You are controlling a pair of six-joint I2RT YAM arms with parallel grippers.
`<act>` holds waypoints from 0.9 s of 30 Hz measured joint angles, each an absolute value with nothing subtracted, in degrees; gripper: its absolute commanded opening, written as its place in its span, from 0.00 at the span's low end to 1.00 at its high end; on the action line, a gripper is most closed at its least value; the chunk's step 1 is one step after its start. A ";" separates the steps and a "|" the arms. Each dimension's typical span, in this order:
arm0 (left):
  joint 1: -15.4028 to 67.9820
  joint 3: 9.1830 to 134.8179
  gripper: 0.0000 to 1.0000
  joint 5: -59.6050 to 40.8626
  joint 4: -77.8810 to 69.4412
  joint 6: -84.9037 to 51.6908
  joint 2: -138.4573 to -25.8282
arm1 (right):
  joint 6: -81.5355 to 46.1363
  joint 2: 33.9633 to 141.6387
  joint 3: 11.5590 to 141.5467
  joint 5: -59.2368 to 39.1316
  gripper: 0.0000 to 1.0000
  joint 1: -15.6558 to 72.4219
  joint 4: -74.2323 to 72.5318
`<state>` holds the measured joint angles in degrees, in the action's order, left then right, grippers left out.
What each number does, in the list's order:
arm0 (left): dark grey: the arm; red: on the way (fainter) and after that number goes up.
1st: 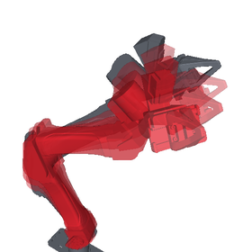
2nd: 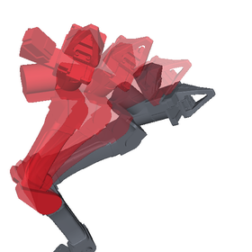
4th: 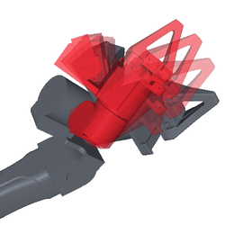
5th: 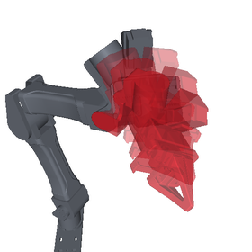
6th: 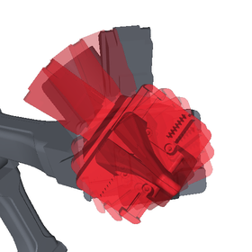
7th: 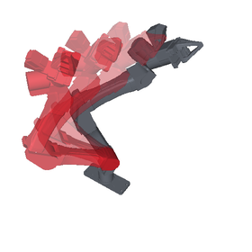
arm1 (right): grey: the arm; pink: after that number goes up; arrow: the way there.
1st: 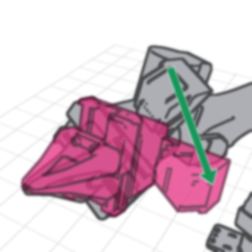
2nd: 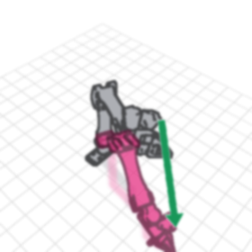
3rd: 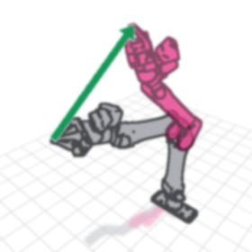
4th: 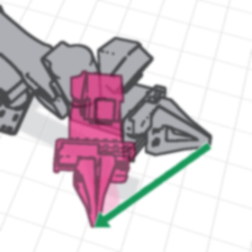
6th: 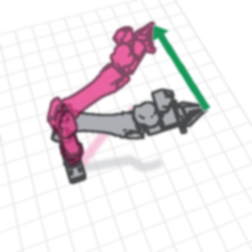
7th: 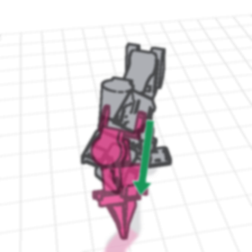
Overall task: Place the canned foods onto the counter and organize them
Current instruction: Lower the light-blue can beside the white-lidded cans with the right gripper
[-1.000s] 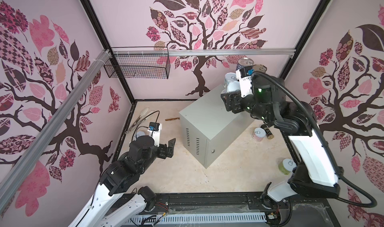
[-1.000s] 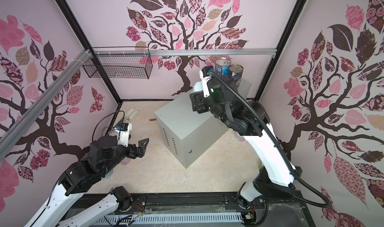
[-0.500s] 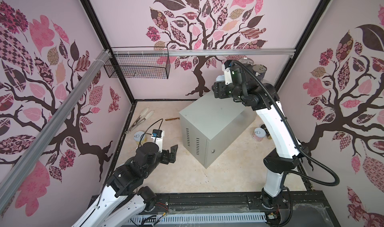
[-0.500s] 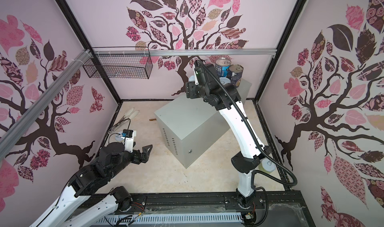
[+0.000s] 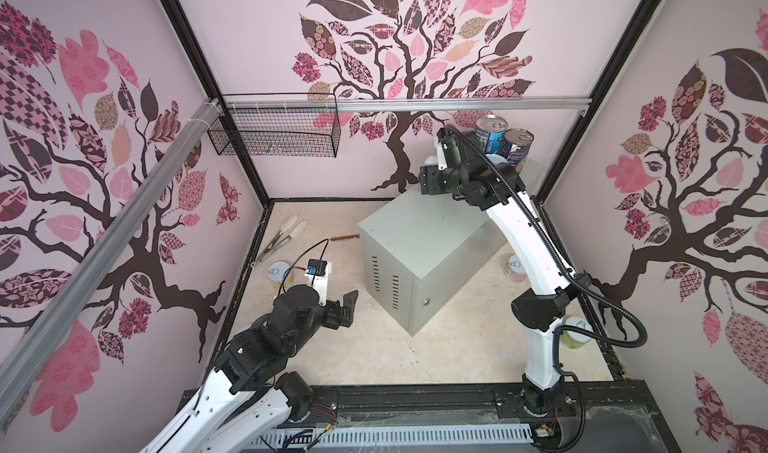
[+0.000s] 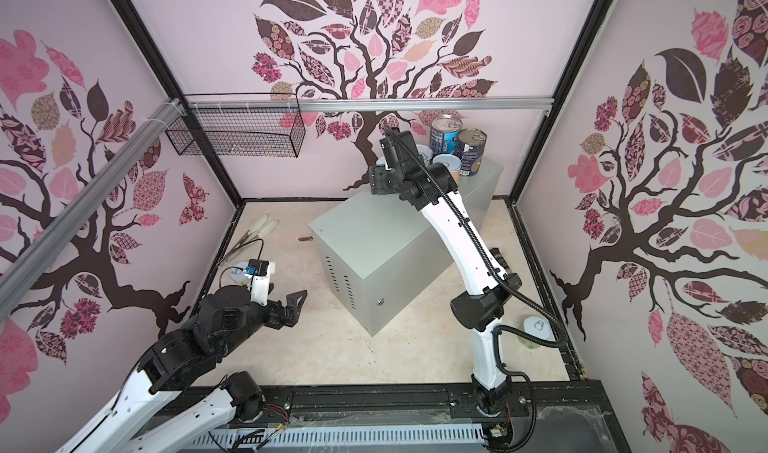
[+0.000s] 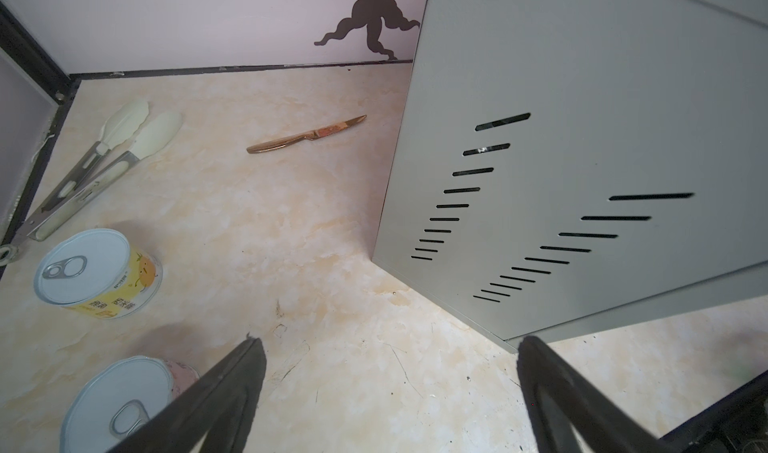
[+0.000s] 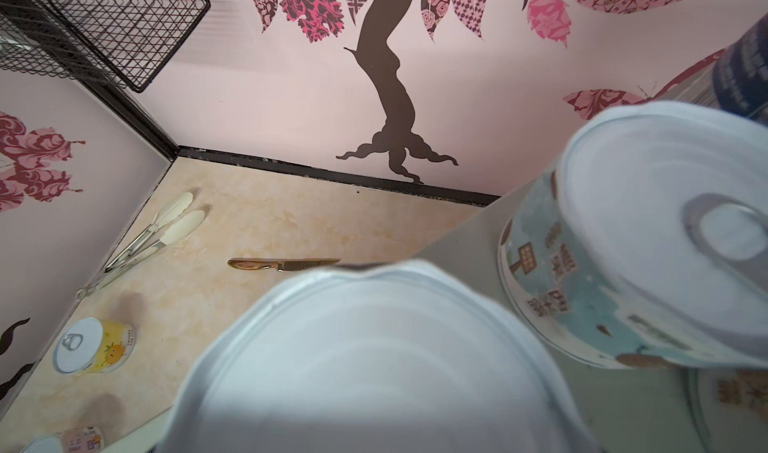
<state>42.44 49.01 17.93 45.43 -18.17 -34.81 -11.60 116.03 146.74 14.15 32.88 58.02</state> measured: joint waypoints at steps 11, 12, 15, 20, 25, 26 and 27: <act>42.44 48.99 0.98 17.93 45.43 -18.17 -34.83 | -11.53 116.42 146.74 15.86 0.48 31.64 58.02; 42.44 48.99 0.98 17.91 45.43 -18.15 -34.83 | -11.51 116.55 146.74 15.99 0.49 31.53 58.00; 42.44 48.99 0.98 17.93 45.43 -18.17 -35.05 | -11.33 116.92 146.74 16.14 0.51 31.35 58.06; 42.44 48.99 0.98 17.93 45.43 -18.17 -35.44 | -10.74 117.05 146.74 16.29 0.55 31.16 58.11; 42.44 49.01 0.98 17.89 45.43 -18.13 -35.90 | -10.31 117.05 146.74 16.34 0.63 30.98 58.39; 42.44 48.99 0.98 17.87 45.43 -18.13 -36.03 | -10.26 117.05 146.74 16.34 0.64 30.98 58.39; 42.44 48.99 0.98 17.87 45.43 -18.11 -36.14 | -10.24 117.05 146.74 16.34 0.66 30.98 58.41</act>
<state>42.44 48.99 17.87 45.43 -18.11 -36.14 -10.24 117.05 146.74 16.34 30.98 58.41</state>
